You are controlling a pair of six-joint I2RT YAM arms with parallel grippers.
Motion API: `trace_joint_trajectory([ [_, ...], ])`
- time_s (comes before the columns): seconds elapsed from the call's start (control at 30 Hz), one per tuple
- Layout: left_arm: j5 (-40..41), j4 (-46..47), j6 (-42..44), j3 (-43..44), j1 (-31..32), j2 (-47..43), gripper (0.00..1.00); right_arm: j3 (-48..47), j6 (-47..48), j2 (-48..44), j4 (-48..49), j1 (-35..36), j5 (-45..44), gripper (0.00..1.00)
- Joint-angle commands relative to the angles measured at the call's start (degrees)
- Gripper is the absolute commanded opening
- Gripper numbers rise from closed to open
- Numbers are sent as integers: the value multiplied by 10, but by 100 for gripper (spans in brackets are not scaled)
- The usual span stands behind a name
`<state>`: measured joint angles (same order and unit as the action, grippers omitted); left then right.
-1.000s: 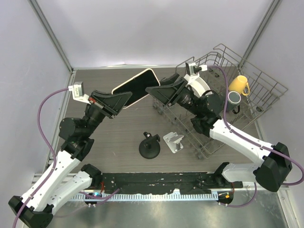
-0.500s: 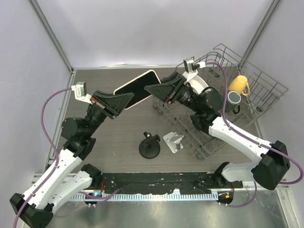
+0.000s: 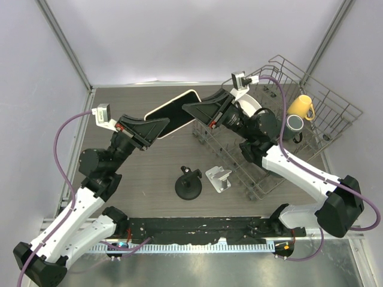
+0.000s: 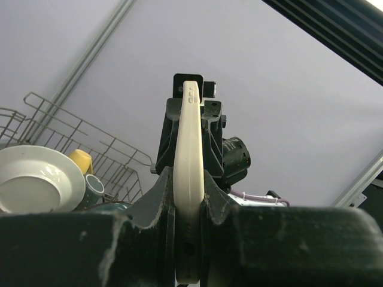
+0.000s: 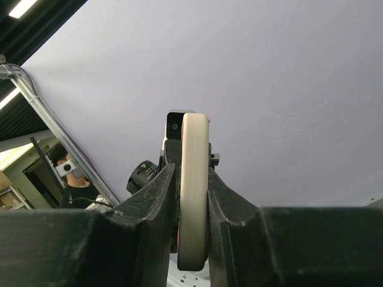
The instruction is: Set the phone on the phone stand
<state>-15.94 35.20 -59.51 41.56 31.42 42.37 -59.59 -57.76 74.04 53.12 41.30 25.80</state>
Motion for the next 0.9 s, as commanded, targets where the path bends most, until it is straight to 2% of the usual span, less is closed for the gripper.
trace_joint_trajectory([
  [0.0, 0, 68, 4, 0, 0, -4, 0, -27, -8, 1, 26, -4, -8, 28],
  [0.13, 1, 68, 4, -2, 0, -4, 0, -32, -10, 6, 25, -4, -1, 17],
  [0.2, 0, 66, 5, -1, 0, -4, 0, -32, -10, 6, 21, -4, -1, 2],
  [0.3, -3, 30, 7, 9, 0, -1, 0, -34, 4, 4, 9, -5, 12, 0],
  [0.33, -1, -5, 28, 30, 0, -5, 12, -34, 17, -13, -12, -7, 9, 0],
  [0.37, 1, -114, 45, 48, 0, -8, 27, -33, 58, -23, -41, -9, -8, 0],
  [0.4, 7, -182, 69, 68, 0, -11, 41, -32, 78, -36, -94, -14, -15, 0],
  [0.43, 19, -246, 119, 111, 0, -13, 62, -32, 100, -49, -121, -21, -20, 0],
  [0.47, 24, -348, 150, 129, 0, -18, 74, -33, 133, -72, -151, -27, -28, 0],
  [0.53, 52, -446, 199, 176, 0, -24, 88, -34, 163, -99, -239, -59, -50, 0],
  [0.57, 67, -534, 236, 192, 0, -26, 89, -33, 176, -130, -266, -70, -61, 0],
  [0.63, 78, -604, 262, 225, 0, -22, 88, -42, 241, -160, -377, -98, -118, 0],
  [0.67, 61, -667, 278, 235, 0, -17, 88, -62, 273, -172, -422, -102, -145, 0],
  [0.7, 43, -699, 284, 243, 0, 5, 88, -74, 331, -191, -494, -102, -175, 0],
  [0.73, 22, -728, 287, 257, 0, 17, 86, -84, 357, -197, -526, -102, -221, 0],
  [0.77, -38, -766, 287, 259, 0, 31, 84, -104, 375, -203, -557, -103, -244, 0],
  [0.87, -87, -773, 280, 223, 18, 56, 78, -139, 438, -223, -630, -103, -280, 0],
])
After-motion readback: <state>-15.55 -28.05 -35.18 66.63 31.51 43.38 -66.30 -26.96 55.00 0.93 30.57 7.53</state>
